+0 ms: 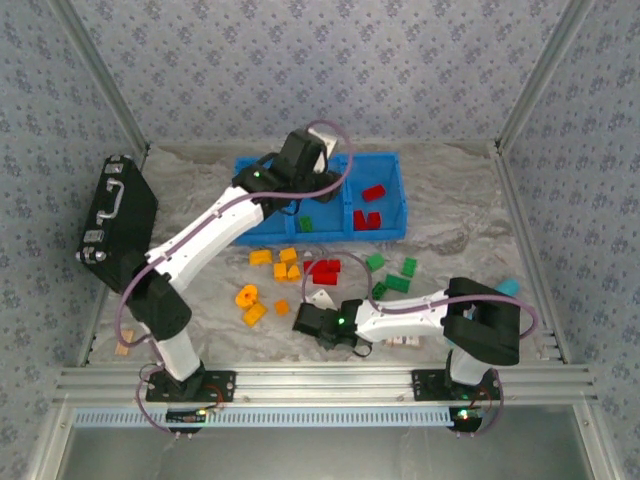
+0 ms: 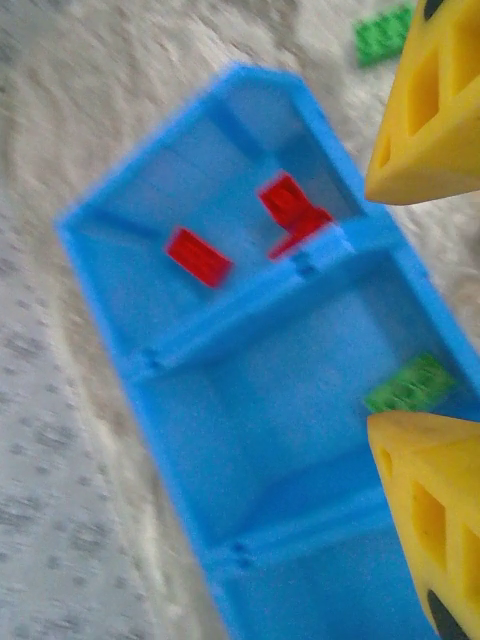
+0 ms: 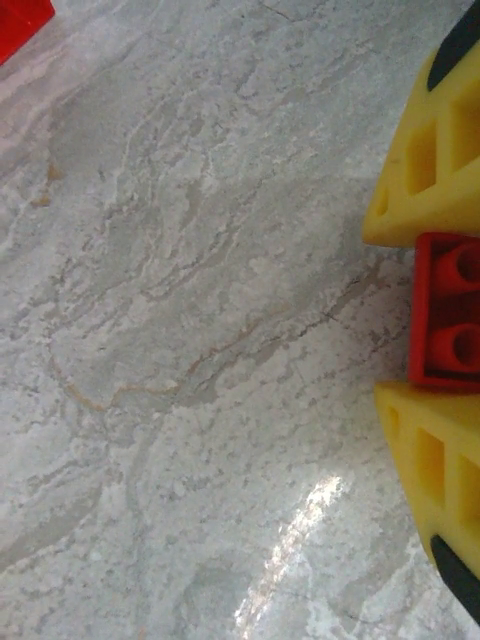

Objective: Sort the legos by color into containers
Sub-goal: Pick up the lego from the bottom-center of the table, then place the lego in the container.

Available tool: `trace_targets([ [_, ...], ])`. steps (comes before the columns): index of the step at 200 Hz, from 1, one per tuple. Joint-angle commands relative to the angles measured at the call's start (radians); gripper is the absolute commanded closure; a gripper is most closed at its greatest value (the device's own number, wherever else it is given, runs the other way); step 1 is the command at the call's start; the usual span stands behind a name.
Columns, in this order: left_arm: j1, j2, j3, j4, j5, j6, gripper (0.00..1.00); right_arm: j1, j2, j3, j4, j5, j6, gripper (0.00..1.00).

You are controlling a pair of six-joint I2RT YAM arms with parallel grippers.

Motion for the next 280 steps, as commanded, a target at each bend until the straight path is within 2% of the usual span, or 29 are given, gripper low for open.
trace_targets([
  [1, 0.025, -0.103, -0.156, -0.015, -0.084, 0.010, 0.43, -0.039, -0.022, -0.007, -0.089, 0.029, -0.003, 0.67],
  [13, 0.045, -0.154, -0.241, -0.004, -0.085, -0.014, 0.43, -0.053, -0.041, -0.008, -0.086, 0.022, -0.008, 0.72],
  [49, 0.076, -0.260, -0.382, -0.005, -0.072, -0.058, 0.43, -0.087, -0.088, 0.021, -0.129, 0.016, -0.034, 0.71],
  [87, 0.077, -0.323, -0.545, 0.003, -0.010, -0.039, 0.43, -0.147, -0.197, 0.081, -0.200, 0.013, -0.079, 0.71],
  [114, 0.062, -0.371, -0.651, 0.041, -0.001, 0.007, 0.43, -0.261, -0.295, 0.108, -0.206, -0.026, -0.128, 0.70],
  [146, 0.031, -0.394, -0.680, 0.062, 0.031, -0.012, 0.43, -0.476, -0.340, 0.180, -0.198, -0.086, -0.253, 0.70],
  [174, -0.049, -0.391, -0.719, 0.129, 0.106, -0.076, 0.43, -0.638, -0.293, 0.267, -0.174, -0.159, -0.360, 0.70],
  [205, -0.185, -0.375, -0.787, 0.211, 0.095, -0.071, 0.42, -0.749, -0.209, 0.339, -0.087, -0.192, -0.430, 0.70],
  [237, -0.273, -0.332, -0.822, 0.280, 0.008, 0.098, 0.38, -0.818, -0.092, 0.402, 0.013, -0.214, -0.461, 0.70],
  [259, -0.277, -0.300, -0.814, 0.311, -0.055, 0.200, 0.36, -0.840, 0.006, 0.470, 0.041, -0.215, -0.475, 0.70],
  [280, -0.273, -0.265, -0.800, 0.340, -0.056, 0.281, 0.36, -0.867, 0.085, 0.535, 0.052, -0.240, -0.477, 0.70],
])
